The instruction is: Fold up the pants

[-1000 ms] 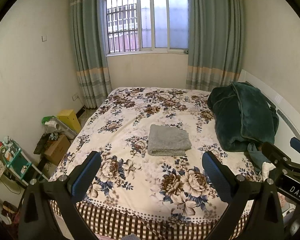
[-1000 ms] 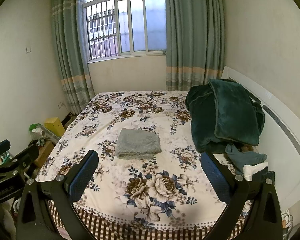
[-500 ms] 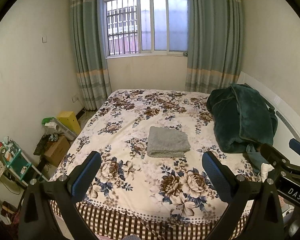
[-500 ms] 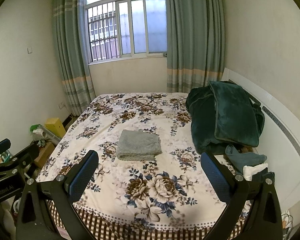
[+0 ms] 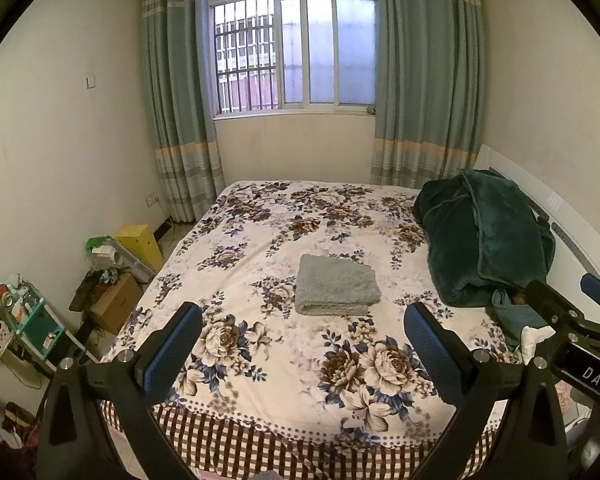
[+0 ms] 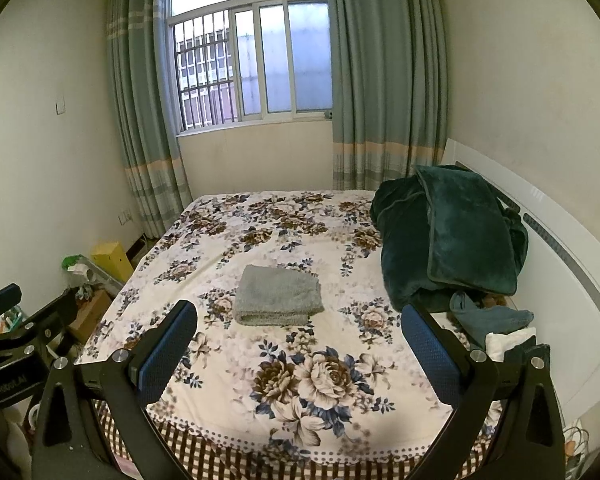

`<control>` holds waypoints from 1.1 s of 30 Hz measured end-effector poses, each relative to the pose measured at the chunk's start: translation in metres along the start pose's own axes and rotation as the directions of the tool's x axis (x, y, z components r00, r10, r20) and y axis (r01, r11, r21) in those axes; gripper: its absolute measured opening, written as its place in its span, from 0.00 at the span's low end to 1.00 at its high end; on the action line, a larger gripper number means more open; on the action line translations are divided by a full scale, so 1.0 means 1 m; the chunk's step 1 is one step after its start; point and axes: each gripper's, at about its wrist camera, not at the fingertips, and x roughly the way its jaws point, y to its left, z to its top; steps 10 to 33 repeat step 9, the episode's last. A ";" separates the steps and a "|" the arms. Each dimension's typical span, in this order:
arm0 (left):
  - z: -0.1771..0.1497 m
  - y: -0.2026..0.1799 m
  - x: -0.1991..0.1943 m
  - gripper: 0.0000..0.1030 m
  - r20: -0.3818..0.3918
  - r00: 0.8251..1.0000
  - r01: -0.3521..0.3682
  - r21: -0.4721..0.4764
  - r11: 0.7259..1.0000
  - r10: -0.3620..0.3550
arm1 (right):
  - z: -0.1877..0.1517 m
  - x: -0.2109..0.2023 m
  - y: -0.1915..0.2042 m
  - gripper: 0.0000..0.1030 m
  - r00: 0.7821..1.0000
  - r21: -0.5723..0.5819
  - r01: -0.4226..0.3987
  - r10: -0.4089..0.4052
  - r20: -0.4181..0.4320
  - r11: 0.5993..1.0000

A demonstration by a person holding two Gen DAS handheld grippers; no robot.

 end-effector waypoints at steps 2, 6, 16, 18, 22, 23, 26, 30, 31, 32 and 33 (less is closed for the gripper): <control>0.001 0.000 -0.001 1.00 0.000 1.000 -0.003 0.000 1.000 0.003 | 0.001 0.002 -0.001 1.00 1.000 0.000 -0.001 0.001 0.000 1.000; 0.005 -0.001 -0.001 1.00 0.004 1.000 -0.007 -0.001 1.000 0.007 | -0.002 -0.001 0.000 1.00 1.000 0.000 0.001 -0.001 0.000 1.000; 0.007 -0.001 -0.003 1.00 0.006 1.000 -0.009 -0.005 1.000 0.009 | -0.001 0.000 0.002 1.00 1.000 0.001 -0.001 0.001 -0.001 1.000; 0.007 -0.001 -0.003 1.00 0.006 1.000 -0.009 -0.005 1.000 0.009 | -0.001 0.000 0.002 1.00 1.000 0.001 -0.001 0.001 -0.001 1.000; 0.007 -0.001 -0.003 1.00 0.006 1.000 -0.009 -0.005 1.000 0.009 | -0.001 0.000 0.002 1.00 1.000 0.001 -0.001 0.001 -0.001 1.000; 0.007 -0.001 -0.003 1.00 0.006 1.000 -0.009 -0.005 1.000 0.009 | -0.001 0.000 0.002 1.00 1.000 0.001 -0.001 0.001 -0.001 1.000; 0.007 -0.001 -0.003 1.00 0.006 1.000 -0.009 -0.005 1.000 0.009 | -0.001 0.000 0.002 1.00 1.000 0.001 -0.001 0.001 -0.001 1.000; 0.007 -0.001 -0.003 1.00 0.006 1.000 -0.009 -0.005 1.000 0.009 | -0.001 0.000 0.002 1.00 1.000 0.001 -0.001 0.001 -0.001 1.000; 0.007 -0.001 -0.003 1.00 0.006 1.000 -0.009 -0.005 1.000 0.009 | -0.001 0.000 0.002 1.00 1.000 0.001 -0.001 0.001 -0.001 1.000; 0.007 -0.001 -0.003 1.00 0.006 1.000 -0.009 -0.005 1.000 0.009 | -0.001 0.000 0.002 1.00 1.000 0.001 -0.001 0.001 -0.001 1.000; 0.007 -0.001 -0.003 1.00 0.006 1.000 -0.009 -0.005 1.000 0.009 | -0.001 0.000 0.002 1.00 1.000 0.001 -0.001 0.001 -0.001 1.000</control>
